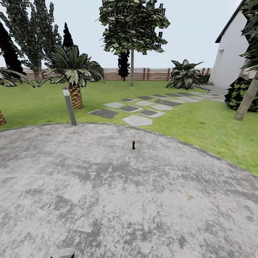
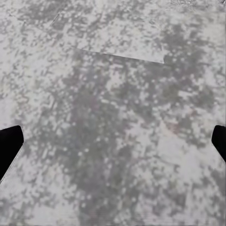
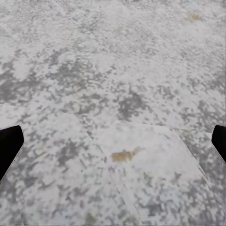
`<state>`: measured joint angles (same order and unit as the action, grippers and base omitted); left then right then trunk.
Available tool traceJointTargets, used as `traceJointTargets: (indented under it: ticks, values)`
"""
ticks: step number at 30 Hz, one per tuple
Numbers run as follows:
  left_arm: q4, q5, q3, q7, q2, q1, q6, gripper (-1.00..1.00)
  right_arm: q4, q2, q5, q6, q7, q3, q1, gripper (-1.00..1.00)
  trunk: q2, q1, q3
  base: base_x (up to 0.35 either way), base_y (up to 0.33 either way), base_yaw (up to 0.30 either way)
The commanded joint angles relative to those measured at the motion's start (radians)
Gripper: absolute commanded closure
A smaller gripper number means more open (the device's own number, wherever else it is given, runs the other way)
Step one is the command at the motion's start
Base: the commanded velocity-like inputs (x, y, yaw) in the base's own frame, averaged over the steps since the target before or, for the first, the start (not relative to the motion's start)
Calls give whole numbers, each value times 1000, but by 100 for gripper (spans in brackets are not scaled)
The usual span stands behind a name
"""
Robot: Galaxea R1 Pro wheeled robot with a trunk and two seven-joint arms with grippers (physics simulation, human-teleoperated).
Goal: In the garden, pick up the pesticide atomizer on the floor and spray pesticide onto both trees until each tree trunk is fully covered.
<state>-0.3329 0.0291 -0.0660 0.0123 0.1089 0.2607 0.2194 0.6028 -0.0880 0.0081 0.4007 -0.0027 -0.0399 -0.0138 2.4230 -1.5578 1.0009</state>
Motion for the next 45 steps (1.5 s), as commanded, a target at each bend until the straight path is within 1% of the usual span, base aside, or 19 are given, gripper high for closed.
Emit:
traceJointTargets:
  ticks: [1,45]
  values:
    - [0,0,0,0,0,0,0,-100,0,0,0,0,0,0,-1,-100,0,0,0,340,0,0]
    - [0,0,0,0,0,0,0,-100,-1,0,1,0,1,0,0,-100,0,0,0,340,0,0]
